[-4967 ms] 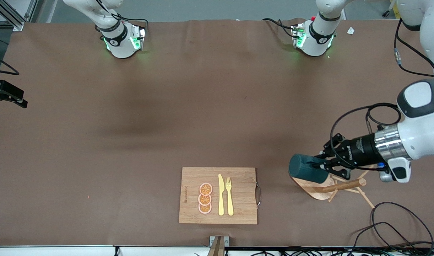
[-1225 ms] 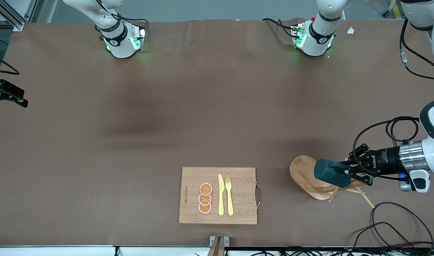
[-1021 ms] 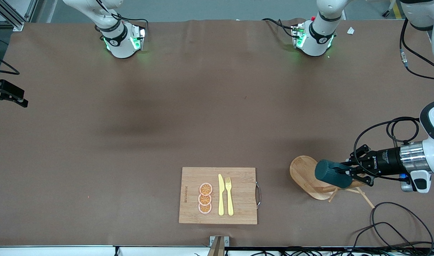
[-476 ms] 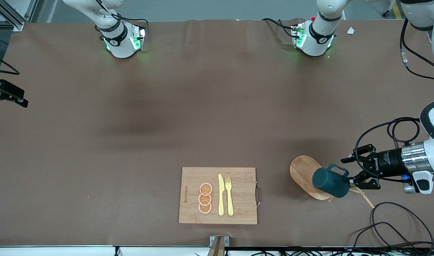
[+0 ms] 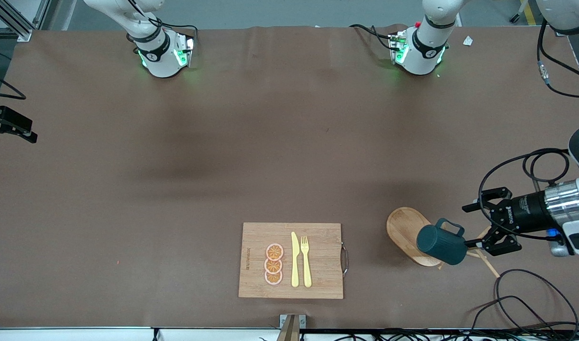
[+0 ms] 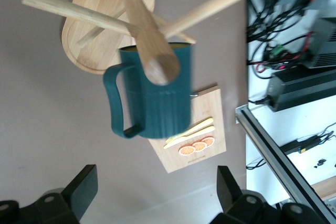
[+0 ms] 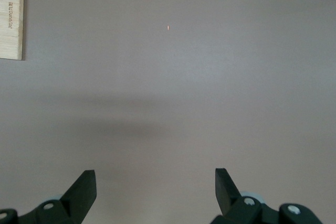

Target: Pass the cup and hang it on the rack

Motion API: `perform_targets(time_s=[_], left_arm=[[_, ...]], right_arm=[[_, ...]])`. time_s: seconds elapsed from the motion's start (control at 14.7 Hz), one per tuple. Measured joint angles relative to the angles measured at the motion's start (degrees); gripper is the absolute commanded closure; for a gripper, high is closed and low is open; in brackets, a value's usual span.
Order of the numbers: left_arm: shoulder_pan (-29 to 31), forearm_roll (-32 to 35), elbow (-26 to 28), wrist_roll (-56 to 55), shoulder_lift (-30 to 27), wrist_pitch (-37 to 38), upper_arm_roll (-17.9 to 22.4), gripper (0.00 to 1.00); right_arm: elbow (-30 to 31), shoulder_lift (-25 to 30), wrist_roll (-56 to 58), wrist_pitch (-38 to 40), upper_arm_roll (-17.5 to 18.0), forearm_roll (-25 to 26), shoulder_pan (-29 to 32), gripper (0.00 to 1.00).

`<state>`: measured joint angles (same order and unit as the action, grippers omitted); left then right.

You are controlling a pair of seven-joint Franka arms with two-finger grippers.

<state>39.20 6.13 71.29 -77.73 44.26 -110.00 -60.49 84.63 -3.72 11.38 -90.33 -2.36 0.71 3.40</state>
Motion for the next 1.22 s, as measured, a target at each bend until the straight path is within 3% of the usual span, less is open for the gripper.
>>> perform_targets(time_s=[0.2,0.54,1.22], left_arm=[[-0.93,8.94,-0.11,0.07,-7.18,1.13,-0.81,0.00],[-5.25,13.51,0.18,-0.03,-16.60,8.58,-0.62,0.00],[-7.12,13.90,0.64,-0.02,-21.35,12.58,-0.67,0.00]], right_arm=[[0.01,0.00,0.00,0.01,-0.01,0.00,0.01,0.00],[0.02,0.00,0.00,0.01,-0.02,0.00,0.01,0.00],[0.02,0.00,0.00,0.02,-0.02,0.00,0.01,0.00]])
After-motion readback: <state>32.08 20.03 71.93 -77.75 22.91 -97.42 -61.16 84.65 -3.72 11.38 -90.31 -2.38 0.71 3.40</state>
